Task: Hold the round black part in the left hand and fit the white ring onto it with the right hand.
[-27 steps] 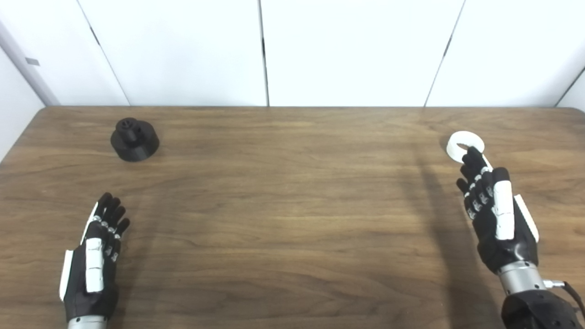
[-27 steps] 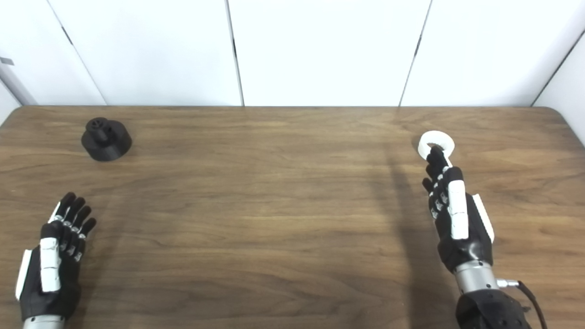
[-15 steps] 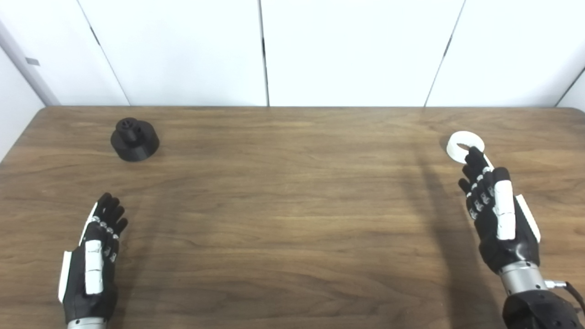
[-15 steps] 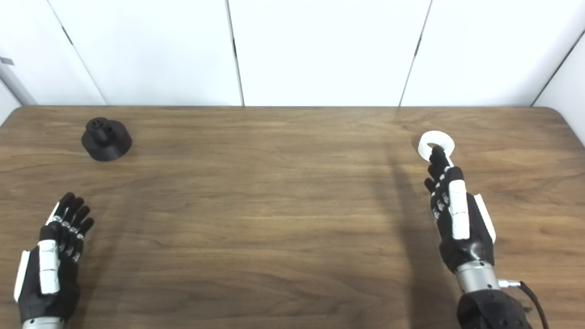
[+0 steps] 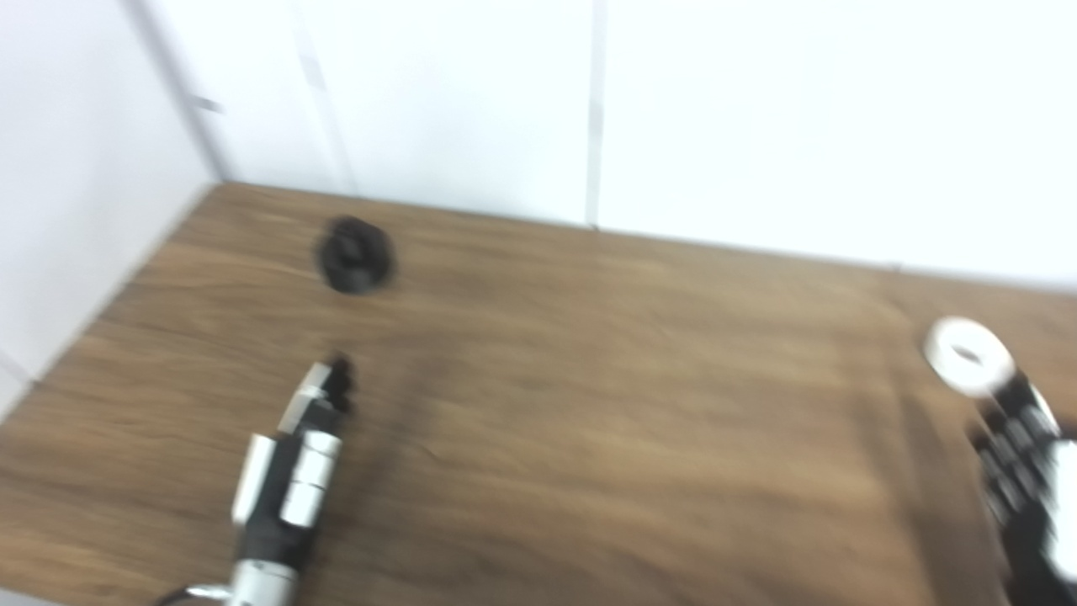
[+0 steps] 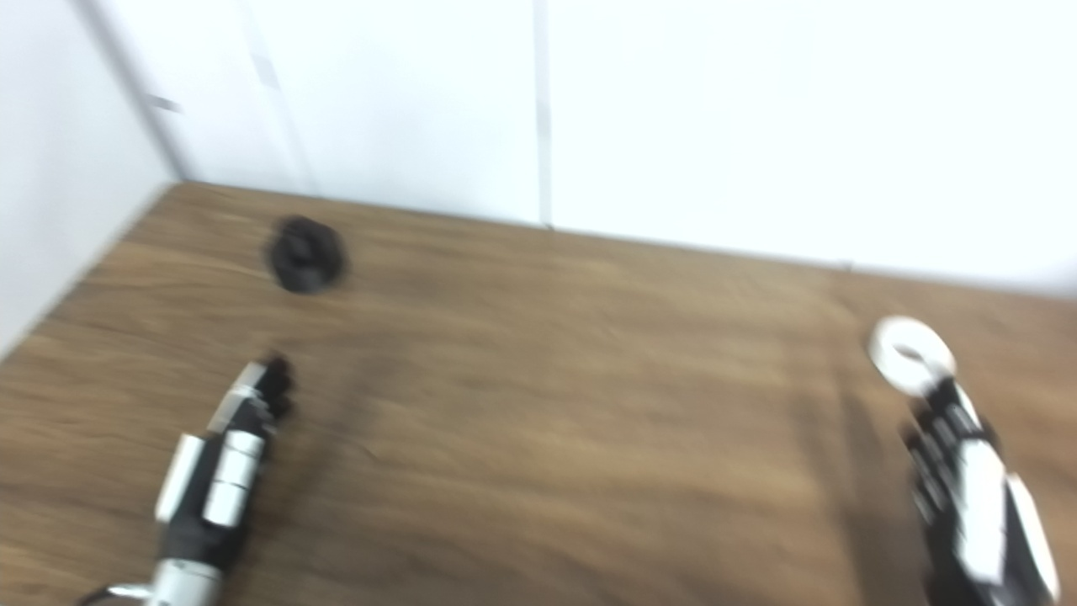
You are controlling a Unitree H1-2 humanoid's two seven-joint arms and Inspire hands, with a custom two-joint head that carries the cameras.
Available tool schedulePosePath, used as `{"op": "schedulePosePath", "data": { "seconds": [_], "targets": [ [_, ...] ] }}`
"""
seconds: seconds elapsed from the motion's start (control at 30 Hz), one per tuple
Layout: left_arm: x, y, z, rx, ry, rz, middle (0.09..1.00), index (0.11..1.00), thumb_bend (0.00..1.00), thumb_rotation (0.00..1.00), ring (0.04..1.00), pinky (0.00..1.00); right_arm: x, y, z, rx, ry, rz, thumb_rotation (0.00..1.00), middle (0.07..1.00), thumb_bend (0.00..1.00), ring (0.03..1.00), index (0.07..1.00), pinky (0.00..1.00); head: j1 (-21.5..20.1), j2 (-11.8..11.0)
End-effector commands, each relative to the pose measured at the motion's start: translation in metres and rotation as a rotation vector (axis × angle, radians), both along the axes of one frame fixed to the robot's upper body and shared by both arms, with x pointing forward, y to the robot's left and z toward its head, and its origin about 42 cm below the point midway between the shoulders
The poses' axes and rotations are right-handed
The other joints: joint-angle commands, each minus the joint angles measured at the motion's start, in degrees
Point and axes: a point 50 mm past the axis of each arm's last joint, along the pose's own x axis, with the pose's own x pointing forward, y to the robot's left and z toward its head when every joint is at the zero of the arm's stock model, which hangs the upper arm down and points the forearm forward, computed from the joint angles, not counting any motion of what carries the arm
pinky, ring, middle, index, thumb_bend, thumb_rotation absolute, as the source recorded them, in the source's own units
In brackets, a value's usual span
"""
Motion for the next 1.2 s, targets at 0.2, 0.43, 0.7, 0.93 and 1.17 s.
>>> {"op": "schedulePosePath", "data": {
  "seconds": [0.2,0.43,0.7,0.93,1.17],
  "targets": [
    [-0.004,-0.024,-0.005,0.024,-0.062,0.017,0.953,0.945,0.67,0.82,0.95,0.92,-0.044,-0.01,-0.019,-0.033,0.06,0.001,1.0,1.0,0.55,1.0,0.982,1.0,2.7,-3.4],
    [-0.004,-0.028,-0.007,0.033,-0.059,0.021,0.958,0.955,0.67,0.84,0.958,0.93,-0.045,-0.014,-0.021,-0.029,0.054,0.003,1.0,1.0,0.54,1.0,0.989,1.0,2.8,-3.5],
    [-0.005,-0.033,-0.004,0.059,-0.044,0.032,0.961,0.962,0.68,0.85,0.964,0.94,-0.045,-0.019,-0.022,-0.023,0.067,-0.007,1.0,1.0,0.57,1.0,1.0,1.0,3.3,-3.2],
    [-0.002,-0.034,0.006,0.112,-0.057,0.061,0.961,0.962,0.72,0.74,0.961,0.92,-0.045,-0.022,-0.022,-0.025,0.081,-0.008,1.0,1.0,0.56,1.0,1.0,1.0,3.5,-2.8],
    [0.008,-0.02,0.03,0.17,-0.06,0.091,0.948,0.96,0.82,0.55,0.958,0.96,-0.046,-0.02,-0.02,-0.021,0.086,-0.011,1.0,1.0,0.55,1.0,1.0,1.0,4.1,-2.1]
  ]
}}
